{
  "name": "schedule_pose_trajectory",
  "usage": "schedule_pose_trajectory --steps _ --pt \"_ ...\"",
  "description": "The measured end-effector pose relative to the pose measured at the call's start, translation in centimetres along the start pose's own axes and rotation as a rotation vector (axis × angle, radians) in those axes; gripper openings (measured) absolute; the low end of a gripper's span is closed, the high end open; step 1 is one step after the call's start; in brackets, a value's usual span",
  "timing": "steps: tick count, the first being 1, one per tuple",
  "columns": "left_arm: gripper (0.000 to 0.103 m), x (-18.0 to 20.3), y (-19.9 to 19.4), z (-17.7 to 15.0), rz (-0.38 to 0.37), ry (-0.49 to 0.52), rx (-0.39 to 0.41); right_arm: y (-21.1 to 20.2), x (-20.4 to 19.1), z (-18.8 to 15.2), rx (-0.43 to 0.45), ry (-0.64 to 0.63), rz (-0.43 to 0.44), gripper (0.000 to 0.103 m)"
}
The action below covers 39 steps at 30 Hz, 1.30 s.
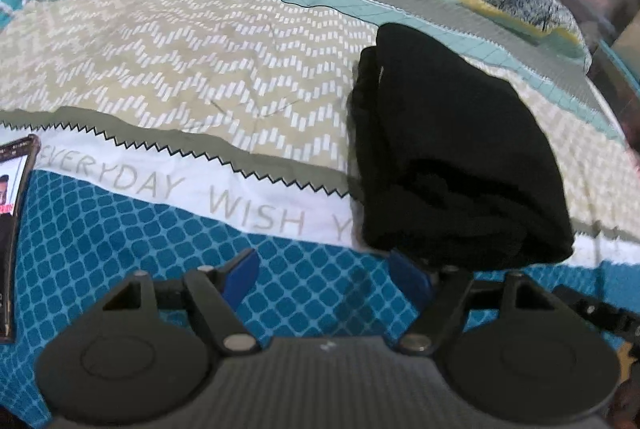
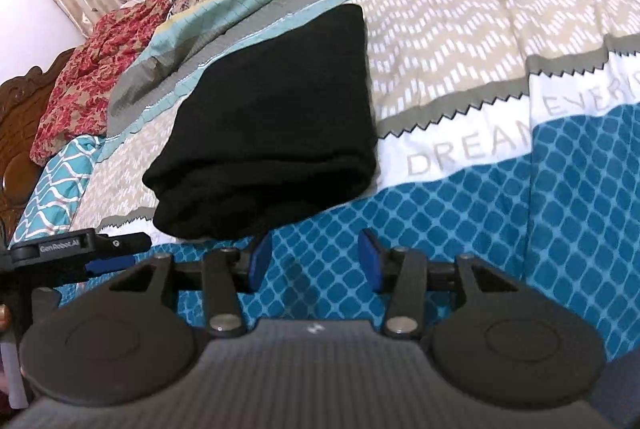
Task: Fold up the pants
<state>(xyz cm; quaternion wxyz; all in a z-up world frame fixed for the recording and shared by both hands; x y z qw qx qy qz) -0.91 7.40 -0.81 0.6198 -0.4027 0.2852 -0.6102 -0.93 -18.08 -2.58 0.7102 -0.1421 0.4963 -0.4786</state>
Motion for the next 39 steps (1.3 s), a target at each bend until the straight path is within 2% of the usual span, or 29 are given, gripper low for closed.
schedule_pose_trajectory --steps 11,22,33,39 --pt "0.075 1.7 0.1 -0.7 0.029 0.057 -0.010 0.0 -0.2 -0.6 -0.023 -0.021 0.002 0.051" --pt "0.081 1.6 0.9 -1.5 0.056 0.059 -0.040 0.5 0.2 -1.0 -0.037 0.005 0.004 0.055" --pt "0.103 1.5 1.6 -2.3 0.026 0.043 -0.069 0.7 -0.4 -1.2 -0.046 -0.015 0.030 0.073" --pt "0.103 1.5 1.7 -2.6 0.029 0.053 -0.082 0.7 -0.5 -1.3 -0.047 -0.018 0.044 0.079"
Point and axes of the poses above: each gripper's, at about its wrist camera, not at the fingertips, and y roughly the way its jaws point, x to its right, z to its top, the point moved 5 cm from there along y, roughly the way its jaws point, and after that the axes turned 8 degrees about y, right-handed, at the moved point
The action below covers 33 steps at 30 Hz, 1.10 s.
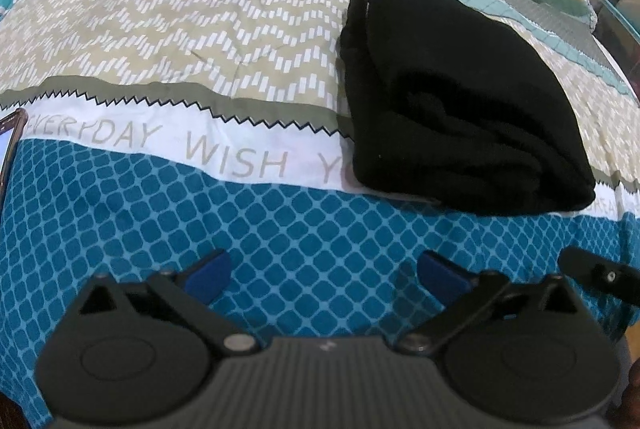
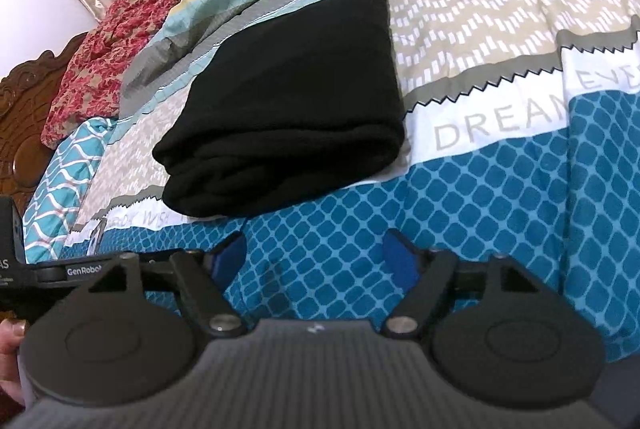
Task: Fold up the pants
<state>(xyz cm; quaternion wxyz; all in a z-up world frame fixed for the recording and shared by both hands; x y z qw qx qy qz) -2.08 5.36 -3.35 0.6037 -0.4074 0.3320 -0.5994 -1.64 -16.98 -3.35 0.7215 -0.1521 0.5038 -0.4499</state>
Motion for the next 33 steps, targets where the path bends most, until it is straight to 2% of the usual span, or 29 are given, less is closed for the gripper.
schedule_pose_trajectory --steps 5,10,16,23,33 --pt "0.103 0.0 0.3 -0.1 0.003 0.001 -0.006 0.0 0.2 0.0 0.005 0.030 0.032 0.085" --pt "0.103 -0.6 0.2 -0.1 -0.014 -0.052 0.019 0.1 -0.1 0.0 0.002 0.013 0.042 0.090" --pt "0.103 -0.6 0.1 -0.3 -0.022 -0.053 0.039 0.1 -0.1 -0.1 0.008 0.020 0.057 0.093" --pt "0.103 -0.3 0.0 -0.2 -0.018 -0.042 0.027 0.1 -0.5 -0.3 0.005 0.000 0.067 0.103" --pt "0.103 -1.6 0.0 0.2 -0.090 -0.121 0.019 0.3 -0.8 -0.7 0.003 -0.016 0.059 0.103"
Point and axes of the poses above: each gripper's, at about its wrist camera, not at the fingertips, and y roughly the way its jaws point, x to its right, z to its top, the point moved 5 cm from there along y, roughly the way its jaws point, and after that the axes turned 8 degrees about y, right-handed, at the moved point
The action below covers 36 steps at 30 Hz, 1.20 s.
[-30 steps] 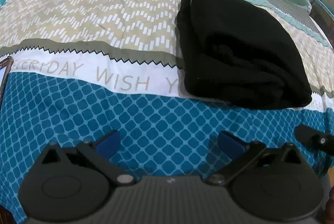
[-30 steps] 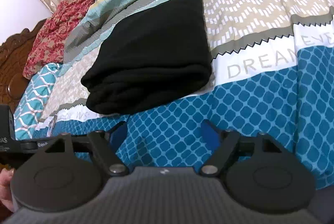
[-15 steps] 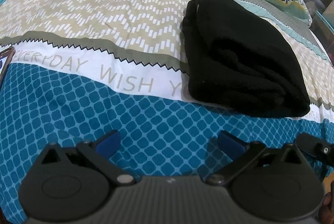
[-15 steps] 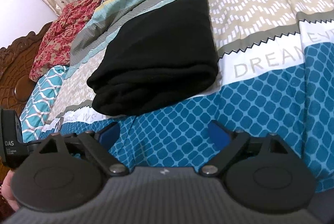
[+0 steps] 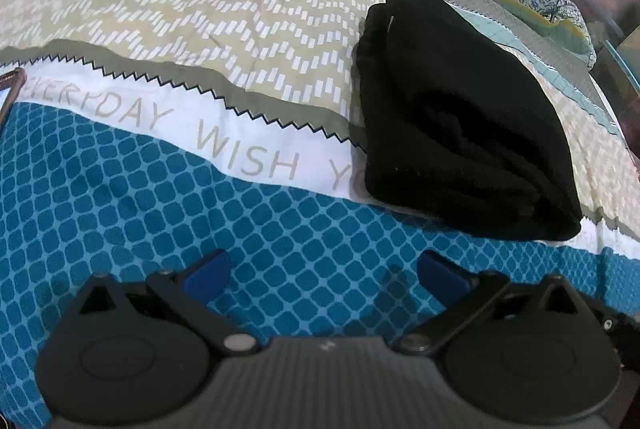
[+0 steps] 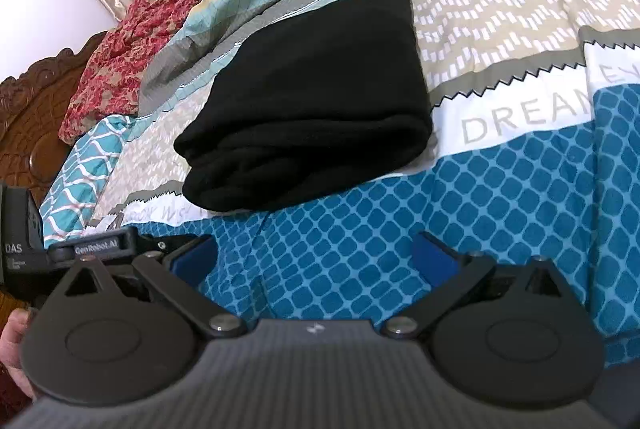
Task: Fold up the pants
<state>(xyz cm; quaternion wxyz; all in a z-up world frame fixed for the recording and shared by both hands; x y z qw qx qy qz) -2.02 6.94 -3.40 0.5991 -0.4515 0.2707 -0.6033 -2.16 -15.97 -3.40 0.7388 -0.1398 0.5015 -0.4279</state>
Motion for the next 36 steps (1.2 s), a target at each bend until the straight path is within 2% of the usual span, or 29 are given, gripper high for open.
schedule_pose_trajectory --steps 8,17,27,31,33,36 --pt "0.103 0.2 0.4 -0.1 0.011 0.041 -0.028 -0.3 0.5 0.0 0.008 0.039 0.027 0.103" --pt "0.103 -0.2 0.4 -0.2 -0.008 0.033 -0.025 -0.2 0.0 -0.3 -0.011 -0.001 0.008 0.103" --pt "0.103 0.6 0.2 -0.7 0.032 0.081 -0.013 0.2 -0.7 -0.6 -0.023 -0.067 -0.032 0.103" --pt "0.103 1.3 0.2 -0.8 0.059 0.136 -0.030 0.1 -1.5 -0.8 -0.009 -0.117 -0.059 0.103" --pt "0.103 1.4 -0.2 -0.7 0.059 0.131 -0.039 -0.2 -1.8 -0.7 0.013 -0.134 -0.061 0.099" --pt "0.103 1.1 -0.9 -0.5 0.039 0.104 -0.047 -0.5 -2.2 -0.4 0.051 -0.152 -0.056 0.098"
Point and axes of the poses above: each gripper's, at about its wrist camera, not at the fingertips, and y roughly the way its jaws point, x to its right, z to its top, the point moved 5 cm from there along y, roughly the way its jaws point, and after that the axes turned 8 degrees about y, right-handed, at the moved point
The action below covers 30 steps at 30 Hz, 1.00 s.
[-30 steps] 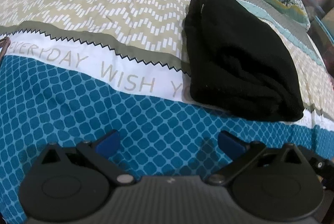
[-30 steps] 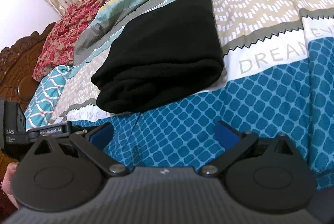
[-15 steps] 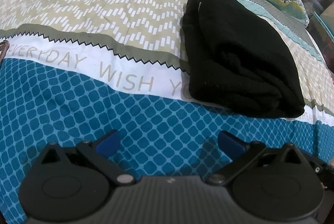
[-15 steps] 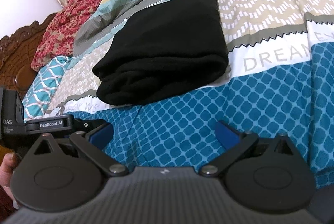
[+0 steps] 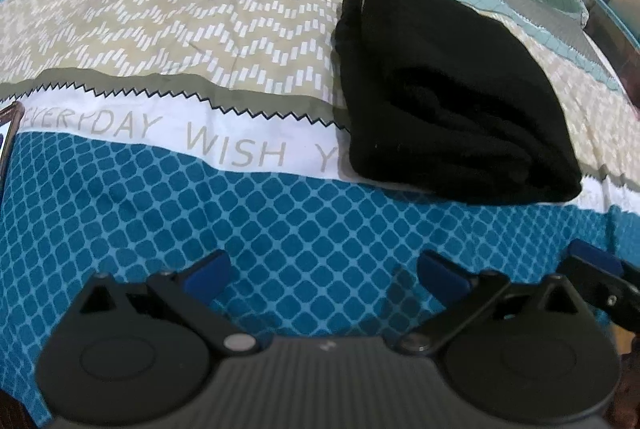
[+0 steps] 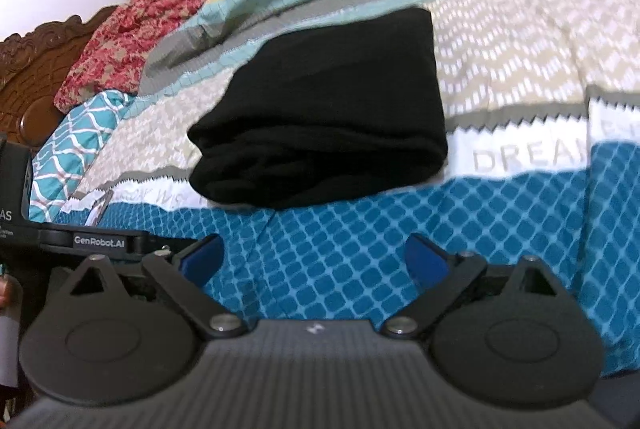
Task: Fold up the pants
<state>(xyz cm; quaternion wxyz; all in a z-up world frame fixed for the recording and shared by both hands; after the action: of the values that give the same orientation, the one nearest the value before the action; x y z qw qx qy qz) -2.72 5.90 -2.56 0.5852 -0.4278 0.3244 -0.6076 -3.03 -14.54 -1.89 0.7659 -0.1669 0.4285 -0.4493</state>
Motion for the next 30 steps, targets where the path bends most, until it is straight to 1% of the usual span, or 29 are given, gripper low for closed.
schedule_pose_trajectory --steps 2,5,8,11,14,17,20,24,30 --pt "0.103 -0.4 -0.6 0.1 0.002 -0.019 0.007 -0.1 -0.1 0.2 0.017 -0.008 0.001 0.095" --pt "0.103 -0.8 -1.5 0.6 0.021 -0.028 0.031 0.1 0.0 0.3 0.022 -0.004 -0.010 0.085" --pt "0.103 -1.1 -2.3 1.4 0.044 -0.019 0.057 0.2 0.1 0.4 0.031 0.017 -0.016 0.075" --pt "0.103 -1.0 -2.7 2.1 0.069 -0.001 0.078 -0.1 0.1 0.5 0.044 0.032 -0.014 0.069" --pt "0.103 -0.8 -2.5 2.8 0.085 0.019 0.080 -0.5 0.1 0.7 0.063 0.031 -0.013 0.068" --pt "0.103 -0.4 -2.4 3.4 0.097 0.039 0.083 -1.2 0.3 1.3 0.108 0.019 -0.025 0.068" --pt "0.103 -0.2 -2.3 3.7 0.107 0.058 0.088 -1.8 1.1 1.9 0.143 0.051 -0.041 0.068" --pt "0.103 -0.2 -2.0 3.8 0.115 0.068 0.079 -2.0 2.3 2.3 0.158 0.091 -0.062 0.069" --pt "0.103 -0.6 -1.8 4.0 0.139 0.070 0.084 -2.2 3.4 2.5 0.172 0.131 -0.072 0.069"
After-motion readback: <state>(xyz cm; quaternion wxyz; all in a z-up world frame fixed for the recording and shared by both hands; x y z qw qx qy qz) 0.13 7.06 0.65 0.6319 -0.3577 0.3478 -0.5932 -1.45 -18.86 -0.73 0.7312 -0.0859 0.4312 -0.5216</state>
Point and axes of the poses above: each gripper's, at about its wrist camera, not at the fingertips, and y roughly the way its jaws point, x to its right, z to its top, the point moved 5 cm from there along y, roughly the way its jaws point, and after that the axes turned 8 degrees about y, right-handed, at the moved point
